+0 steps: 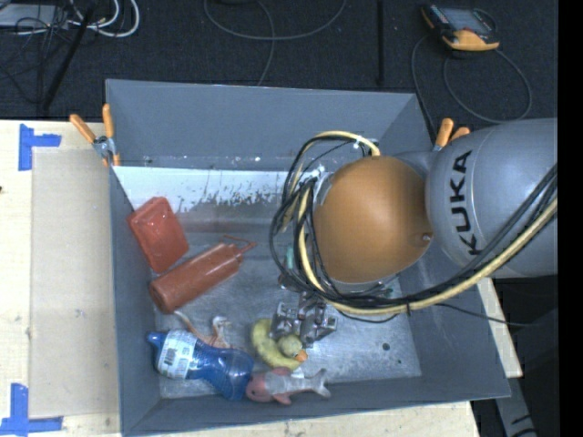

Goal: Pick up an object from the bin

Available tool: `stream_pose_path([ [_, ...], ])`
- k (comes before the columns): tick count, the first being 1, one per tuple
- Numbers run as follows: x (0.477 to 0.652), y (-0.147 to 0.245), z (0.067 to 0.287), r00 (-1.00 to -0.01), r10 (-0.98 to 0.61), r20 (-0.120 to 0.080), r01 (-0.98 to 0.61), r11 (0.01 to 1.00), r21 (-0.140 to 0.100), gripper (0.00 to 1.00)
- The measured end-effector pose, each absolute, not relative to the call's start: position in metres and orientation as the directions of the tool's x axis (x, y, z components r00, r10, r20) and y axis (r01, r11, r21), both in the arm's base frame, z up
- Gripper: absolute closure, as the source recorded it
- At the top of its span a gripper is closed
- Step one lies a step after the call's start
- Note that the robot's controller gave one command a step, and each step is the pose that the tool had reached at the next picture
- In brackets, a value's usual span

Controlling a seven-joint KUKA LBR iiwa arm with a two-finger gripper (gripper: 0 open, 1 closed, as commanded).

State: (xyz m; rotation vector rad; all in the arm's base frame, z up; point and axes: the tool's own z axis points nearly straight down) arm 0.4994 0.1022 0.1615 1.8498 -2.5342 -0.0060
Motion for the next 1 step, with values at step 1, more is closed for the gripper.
stream_pose_path([
  [1,0.4977,0.1056,0.2282,-0.309,-0.951,0.001,-0.951,0.309,0.007,1.0],
])
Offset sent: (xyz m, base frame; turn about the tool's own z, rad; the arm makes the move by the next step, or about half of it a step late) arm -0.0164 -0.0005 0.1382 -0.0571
